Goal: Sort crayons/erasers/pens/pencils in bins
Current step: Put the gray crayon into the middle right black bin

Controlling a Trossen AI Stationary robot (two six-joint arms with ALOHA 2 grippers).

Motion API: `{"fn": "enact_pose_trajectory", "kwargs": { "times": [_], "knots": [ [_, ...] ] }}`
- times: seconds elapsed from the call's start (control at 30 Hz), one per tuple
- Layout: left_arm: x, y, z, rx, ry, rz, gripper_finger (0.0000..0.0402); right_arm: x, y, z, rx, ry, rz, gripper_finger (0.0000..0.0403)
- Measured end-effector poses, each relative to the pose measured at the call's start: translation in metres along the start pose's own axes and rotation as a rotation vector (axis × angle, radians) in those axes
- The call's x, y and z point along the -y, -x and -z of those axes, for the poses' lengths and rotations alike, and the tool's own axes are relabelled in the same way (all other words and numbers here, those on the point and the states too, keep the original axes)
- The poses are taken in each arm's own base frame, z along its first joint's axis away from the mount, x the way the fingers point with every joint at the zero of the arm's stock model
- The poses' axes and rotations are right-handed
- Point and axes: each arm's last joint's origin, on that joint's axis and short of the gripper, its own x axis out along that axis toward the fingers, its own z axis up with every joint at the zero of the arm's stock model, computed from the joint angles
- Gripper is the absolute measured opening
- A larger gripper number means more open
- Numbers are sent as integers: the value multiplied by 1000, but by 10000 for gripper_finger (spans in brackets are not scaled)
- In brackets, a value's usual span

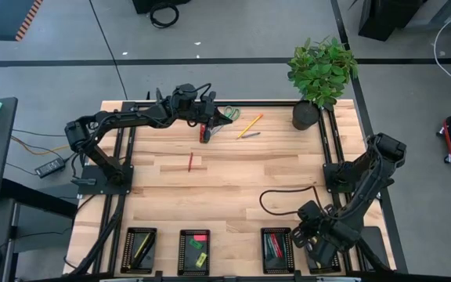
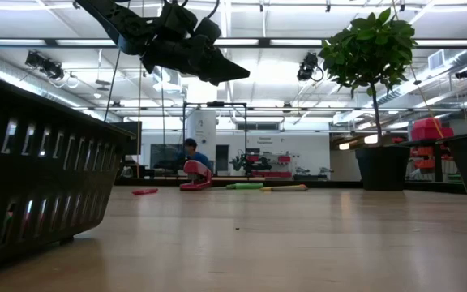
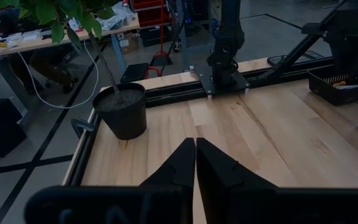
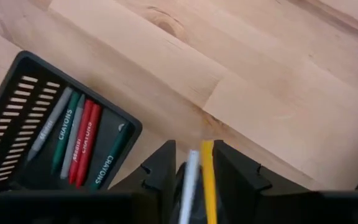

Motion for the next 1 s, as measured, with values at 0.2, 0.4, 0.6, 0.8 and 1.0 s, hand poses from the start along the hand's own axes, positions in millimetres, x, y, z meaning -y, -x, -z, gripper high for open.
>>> {"fn": "enact_pose_trajectory", "kwargs": {
  "times": [0.2,0.4,0.6,0.8,1.0],
  "knots": [
    [0,0,0,0,0,0,28,0,11,-17,-16,-52,-29,117],
    [0,0,0,0,0,0,19,-5,42,-47,36,-60,-124,117],
    [0,0,0,0,0,0,23,-12,58,-86,288,20,-216,117],
    [5,-2,-1,-6,16,17,30,-19,45,-123,359,127,-125,117],
    [15,-4,-9,11,-42,47,21,-35,38,-153,447,334,-138,117]
  ]
}}
